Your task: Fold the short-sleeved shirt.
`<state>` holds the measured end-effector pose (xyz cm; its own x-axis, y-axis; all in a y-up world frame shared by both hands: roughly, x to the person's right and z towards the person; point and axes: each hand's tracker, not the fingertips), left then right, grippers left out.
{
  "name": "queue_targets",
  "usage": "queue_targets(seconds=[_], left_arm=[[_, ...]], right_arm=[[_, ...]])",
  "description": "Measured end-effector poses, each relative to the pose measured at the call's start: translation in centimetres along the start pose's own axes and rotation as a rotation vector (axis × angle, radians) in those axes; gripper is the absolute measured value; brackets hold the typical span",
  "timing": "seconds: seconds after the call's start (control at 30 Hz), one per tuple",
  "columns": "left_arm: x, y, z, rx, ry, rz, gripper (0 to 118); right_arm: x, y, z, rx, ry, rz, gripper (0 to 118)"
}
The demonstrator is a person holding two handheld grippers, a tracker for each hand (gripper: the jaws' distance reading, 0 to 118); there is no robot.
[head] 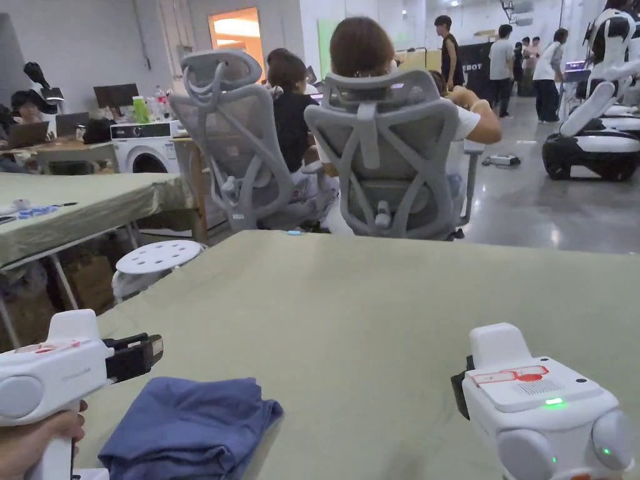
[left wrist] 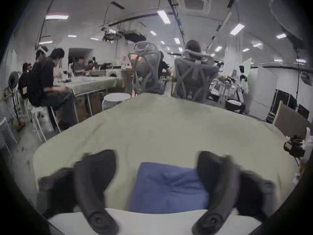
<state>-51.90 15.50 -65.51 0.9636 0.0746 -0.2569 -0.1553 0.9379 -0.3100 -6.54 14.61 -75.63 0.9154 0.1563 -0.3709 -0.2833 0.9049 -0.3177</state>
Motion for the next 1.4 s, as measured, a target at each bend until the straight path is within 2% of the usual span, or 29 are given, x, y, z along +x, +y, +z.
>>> queue_targets(seconds=[0.03,0.07,0.1,0.33,0.4,0.5,0.57,0.77,0.83,0.9,0.97,1.1,1.2,1.27,1.4], left_arm=[[2.3,0.7,0.9,0.034,0.002,-0.022,58],[5.0,1.3,1.9,0.058,0.018,-0.047,16],[7.4,1.8,2.9,0.081,0.029,-0.064,0],[27.2,1.6,10.7,0.298,-0.122,-0.112,0],[32.6,0.5,13.1,0.332,-0.193,-0.107,0],[38.1,-1.9,16.0,0.32,-0.345,-0.089,0],[41.3,-3.7,18.3,0.313,-0.337,-0.08,0],[43.9,-9.7,23.8,0.394,-0.349,-0.192,0],[43.9,-11.1,25.0,0.379,-0.343,-0.188,0],[43.7,-12.2,25.4,0.348,-0.309,-0.156,0],[43.7,-12.9,25.6,0.322,-0.323,-0.107,0],[44.1,-14.3,25.0,0.316,-0.32,-0.149,0],[43.9,-14.4,24.3,0.273,-0.343,-0.088,0],[44.0,-14.7,24.0,0.28,-0.326,-0.112,0],[44.0,-14.9,23.7,0.295,-0.306,-0.137,0]], right_arm=[[0.9,0.8,1.1,0.015,-0.005,-0.01,0],[2.2,1.5,2.5,0.037,-0.004,-0.017,0],[3.4,2.1,3.8,0.054,-0.013,-0.021,0],[12.9,3.1,15.5,0.155,-0.119,-0.069,0],[15.0,2.1,19.1,0.191,-0.184,-0.081,0],[17.8,-0.7,24.4,0.26,-0.218,-0.087,0],[19.5,-3.5,27.9,0.272,-0.245,-0.095,0],[23.1,-12.1,35.6,0.291,-0.367,-0.179,0],[23.2,-13.8,36.8,0.283,-0.357,-0.239,0],[23.0,-15.3,37.3,0.299,-0.348,-0.234,0],[22.4,-16.1,36.5,0.28,-0.386,-0.218,0],[20.7,-18.0,35.5,0.257,-0.378,-0.203,0],[20.1,-17.9,35.0,0.256,-0.356,-0.19,0],[20.3,-17.7,34.6,0.247,-0.381,-0.148,0],[21.4,-17.4,34.8,0.257,-0.401,-0.166,0]])
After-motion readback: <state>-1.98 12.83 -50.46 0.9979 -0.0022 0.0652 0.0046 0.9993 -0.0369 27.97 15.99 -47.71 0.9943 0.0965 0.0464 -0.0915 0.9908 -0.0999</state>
